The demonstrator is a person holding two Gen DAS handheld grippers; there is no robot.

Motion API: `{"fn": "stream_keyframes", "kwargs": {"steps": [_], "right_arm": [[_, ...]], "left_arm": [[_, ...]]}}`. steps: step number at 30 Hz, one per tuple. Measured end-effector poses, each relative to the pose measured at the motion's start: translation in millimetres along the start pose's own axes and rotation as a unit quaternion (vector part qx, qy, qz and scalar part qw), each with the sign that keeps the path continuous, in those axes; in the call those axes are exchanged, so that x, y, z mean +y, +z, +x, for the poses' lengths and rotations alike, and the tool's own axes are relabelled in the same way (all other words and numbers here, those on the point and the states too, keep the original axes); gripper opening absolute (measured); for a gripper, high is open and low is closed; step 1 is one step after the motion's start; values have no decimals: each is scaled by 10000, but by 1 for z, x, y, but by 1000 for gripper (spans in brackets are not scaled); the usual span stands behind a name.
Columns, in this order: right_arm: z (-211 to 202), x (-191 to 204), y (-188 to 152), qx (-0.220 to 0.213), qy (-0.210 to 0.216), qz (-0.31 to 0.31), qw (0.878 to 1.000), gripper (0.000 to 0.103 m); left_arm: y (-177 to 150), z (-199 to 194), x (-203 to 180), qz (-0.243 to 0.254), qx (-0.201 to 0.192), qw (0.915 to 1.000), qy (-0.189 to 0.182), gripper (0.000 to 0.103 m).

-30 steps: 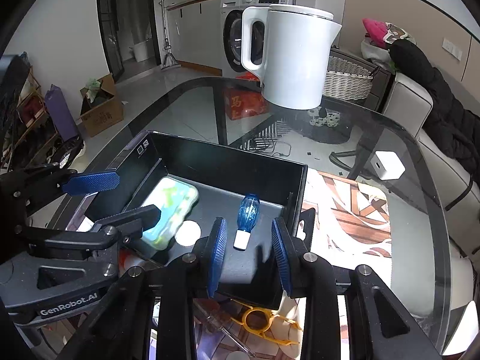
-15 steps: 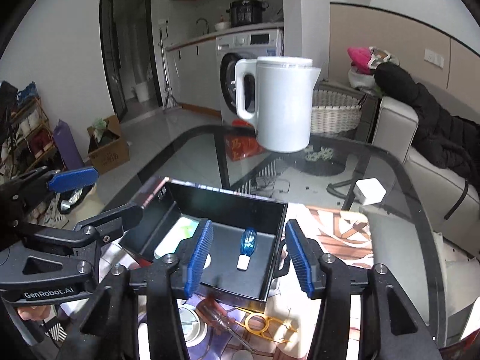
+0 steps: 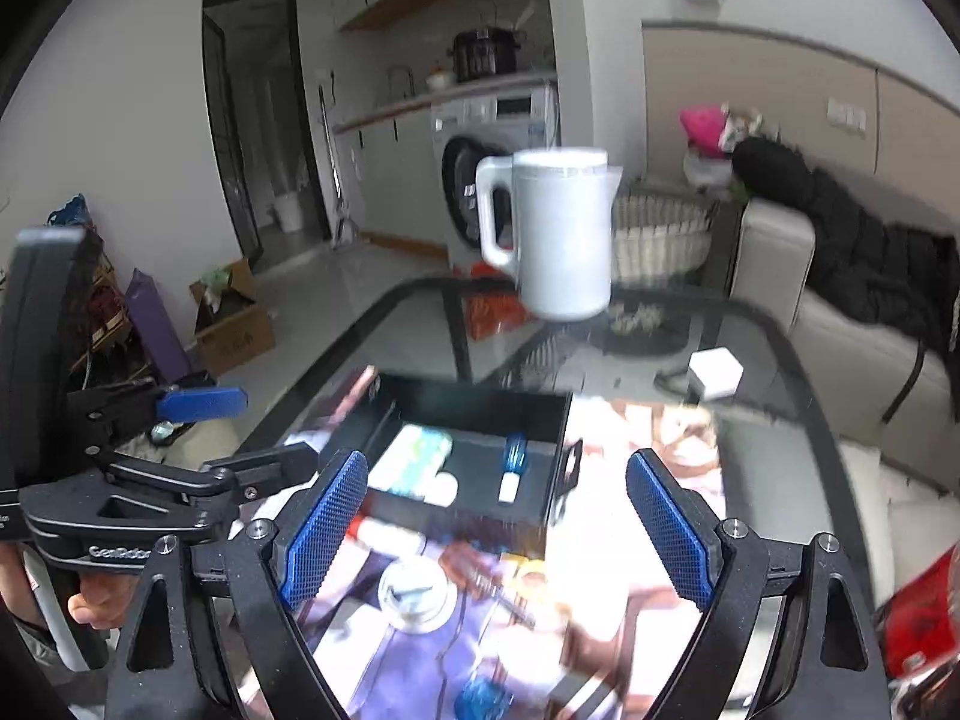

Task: Organize rigid objects
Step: 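Grasp the white rectangular pack with the left tool while the right tool grasps another blue bottle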

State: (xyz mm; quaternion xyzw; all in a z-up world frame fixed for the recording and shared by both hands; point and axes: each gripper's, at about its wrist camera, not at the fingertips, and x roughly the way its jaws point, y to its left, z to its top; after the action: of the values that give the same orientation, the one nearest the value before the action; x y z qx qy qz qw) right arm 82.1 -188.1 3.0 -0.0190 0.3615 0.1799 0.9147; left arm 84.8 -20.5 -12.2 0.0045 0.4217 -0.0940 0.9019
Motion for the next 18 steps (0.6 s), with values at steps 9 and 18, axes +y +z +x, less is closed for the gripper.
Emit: {"fn": "stream_keyframes", "kwargs": {"steps": [9,18], "right_arm": [[44,-4,-37,1683,537,235,9840,82],[83,-16,-84,2823,707,379,9560,70]], "left_arm": [[-37,48,2,-420,1391,9892,-204,82],[-67,70,-12,-150,1943,9806,-210,82]]}}
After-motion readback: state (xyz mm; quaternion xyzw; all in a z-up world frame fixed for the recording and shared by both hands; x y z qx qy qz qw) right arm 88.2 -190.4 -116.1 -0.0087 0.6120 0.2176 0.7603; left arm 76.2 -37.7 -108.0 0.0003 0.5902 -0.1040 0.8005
